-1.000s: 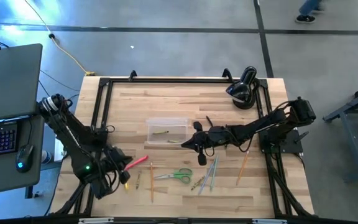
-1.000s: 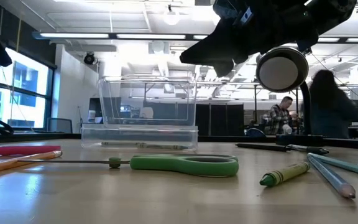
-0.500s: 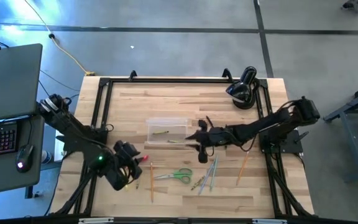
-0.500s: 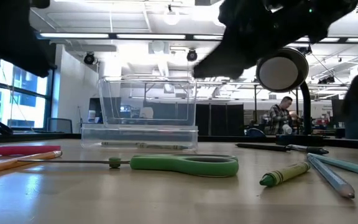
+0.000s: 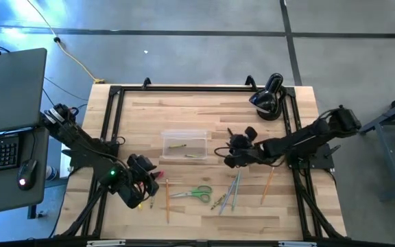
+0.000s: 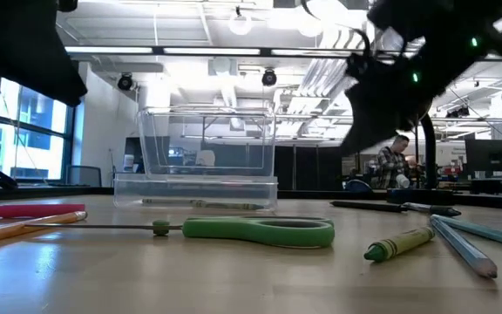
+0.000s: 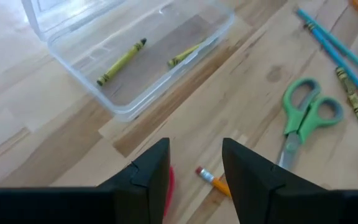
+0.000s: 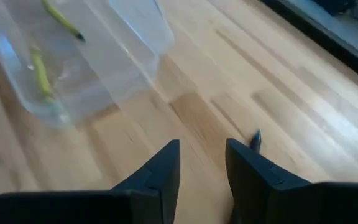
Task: Pick & place school supplies into a supply box
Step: Put the black pen into the supply box
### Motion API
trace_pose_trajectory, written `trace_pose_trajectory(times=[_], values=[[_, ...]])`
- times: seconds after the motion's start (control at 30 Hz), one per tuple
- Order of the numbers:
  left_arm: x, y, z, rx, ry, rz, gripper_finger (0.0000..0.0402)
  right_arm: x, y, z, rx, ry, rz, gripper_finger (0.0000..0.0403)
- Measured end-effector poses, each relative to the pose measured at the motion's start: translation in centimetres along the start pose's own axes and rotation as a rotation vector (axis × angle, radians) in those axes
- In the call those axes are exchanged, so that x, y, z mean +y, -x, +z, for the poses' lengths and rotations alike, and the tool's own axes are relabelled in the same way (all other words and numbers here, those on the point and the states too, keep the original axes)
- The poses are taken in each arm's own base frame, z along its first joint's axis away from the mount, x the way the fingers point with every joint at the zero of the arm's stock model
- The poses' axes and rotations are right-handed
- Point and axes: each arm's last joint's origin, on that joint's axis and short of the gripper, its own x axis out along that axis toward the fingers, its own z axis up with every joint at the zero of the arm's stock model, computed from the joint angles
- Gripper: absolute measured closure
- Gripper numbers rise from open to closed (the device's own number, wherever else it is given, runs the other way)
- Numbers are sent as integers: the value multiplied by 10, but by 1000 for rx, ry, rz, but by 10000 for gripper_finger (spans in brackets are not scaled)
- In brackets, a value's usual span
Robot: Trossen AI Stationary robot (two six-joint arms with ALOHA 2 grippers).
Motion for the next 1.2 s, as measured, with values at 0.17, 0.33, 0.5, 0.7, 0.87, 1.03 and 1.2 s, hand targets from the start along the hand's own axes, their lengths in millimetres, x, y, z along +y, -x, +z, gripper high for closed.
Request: trace_pose_trajectory(times=[0.17, 0.33, 0.5, 0.7, 0.87, 1.03, 1.2], values=[[-2, 0, 0, -5, 15, -14, 223, -11, -15, -15, -20, -53, -39, 282], [-2, 0, 0, -2, 17, -16, 223, -29, -26, -26, -39, -131, -84, 281], [-3, 0, 0, -3, 26, -26, 223, -41, -33, -38, 17, -213, -43, 281], [-4, 0, 1, -9, 15, -31, 223, -39, -34, -34, -6, -207, 22, 281], [-4, 0, 1, -15, 19, -34, 223, -42, -36, -32, -15, -272, 15, 281], [-5, 0, 1, -16, 24, -40, 223, -46, -40, -30, 16, -365, 41, 281], [-6, 0, 1, -17, 31, -46, 223, -48, -42, -29, 47, -416, 76, 281]])
